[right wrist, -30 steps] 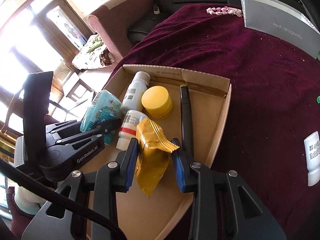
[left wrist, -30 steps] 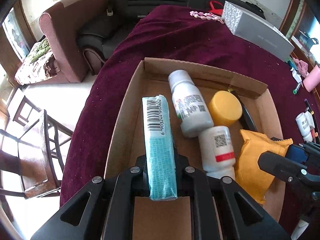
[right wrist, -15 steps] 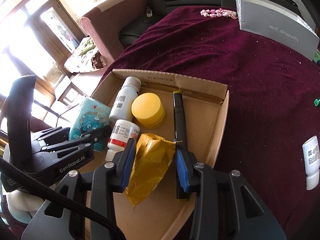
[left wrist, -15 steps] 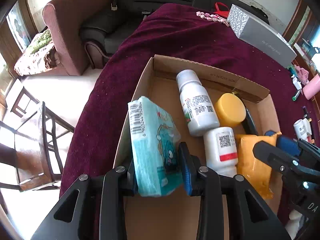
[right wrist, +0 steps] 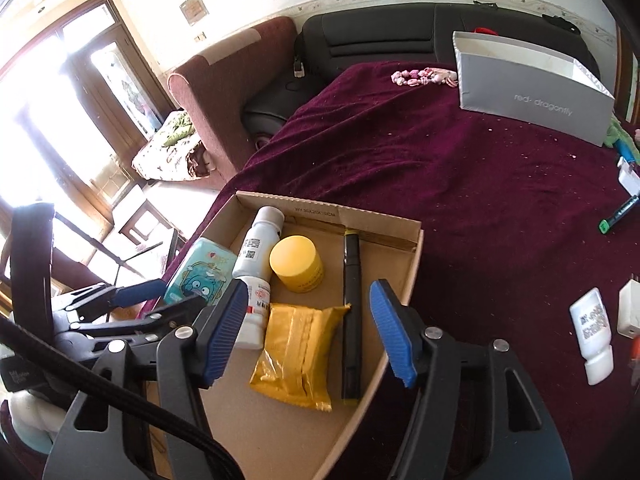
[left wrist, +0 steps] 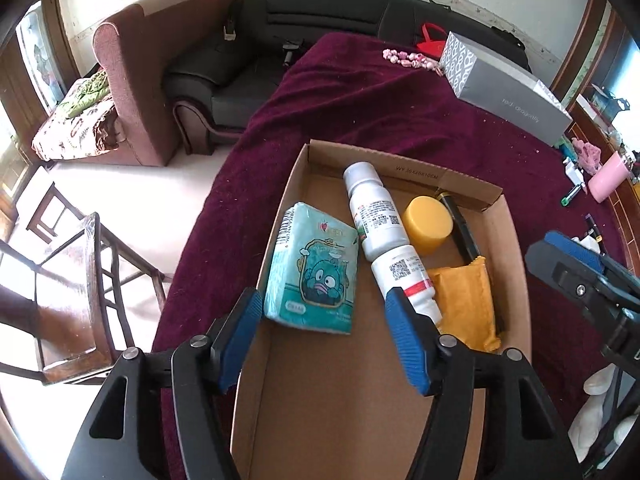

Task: Organize objects
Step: 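Move the left gripper to the white bottle on the table and grasp it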

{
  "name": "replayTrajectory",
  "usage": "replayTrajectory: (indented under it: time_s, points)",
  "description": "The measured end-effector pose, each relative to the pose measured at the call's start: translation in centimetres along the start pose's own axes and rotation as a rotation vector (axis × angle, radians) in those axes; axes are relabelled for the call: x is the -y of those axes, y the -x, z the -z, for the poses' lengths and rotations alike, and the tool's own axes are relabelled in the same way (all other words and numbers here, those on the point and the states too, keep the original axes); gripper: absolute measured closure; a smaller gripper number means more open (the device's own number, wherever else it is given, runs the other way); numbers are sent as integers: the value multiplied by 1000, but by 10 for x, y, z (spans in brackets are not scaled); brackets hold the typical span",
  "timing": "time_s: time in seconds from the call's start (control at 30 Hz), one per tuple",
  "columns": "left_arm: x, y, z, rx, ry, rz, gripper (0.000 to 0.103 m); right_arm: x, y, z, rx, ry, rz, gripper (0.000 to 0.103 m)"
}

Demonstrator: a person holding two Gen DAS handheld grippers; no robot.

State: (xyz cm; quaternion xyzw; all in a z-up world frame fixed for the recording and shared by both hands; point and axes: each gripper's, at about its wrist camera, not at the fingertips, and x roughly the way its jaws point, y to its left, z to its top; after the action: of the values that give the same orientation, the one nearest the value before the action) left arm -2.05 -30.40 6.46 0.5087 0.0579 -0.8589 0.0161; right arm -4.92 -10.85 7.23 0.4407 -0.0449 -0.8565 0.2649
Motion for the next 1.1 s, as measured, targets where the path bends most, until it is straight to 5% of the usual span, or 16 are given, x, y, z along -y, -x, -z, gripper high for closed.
replayTrajectory:
  time_s: [0.27,0.5,0.9,1.1]
  points:
    - [11,59,7,145,-8,35,38,24,33,17,43,-53,-21,36]
    - [74,112,25,329,-130,147,22,60,67,38,91,-123,-8,32]
    - [215,61,59,99,-291,290,22,179,153,88,202,-325,62,30]
    - [259,-1,72,-32,-300,227,23,247,198,115,267,-448,135,23]
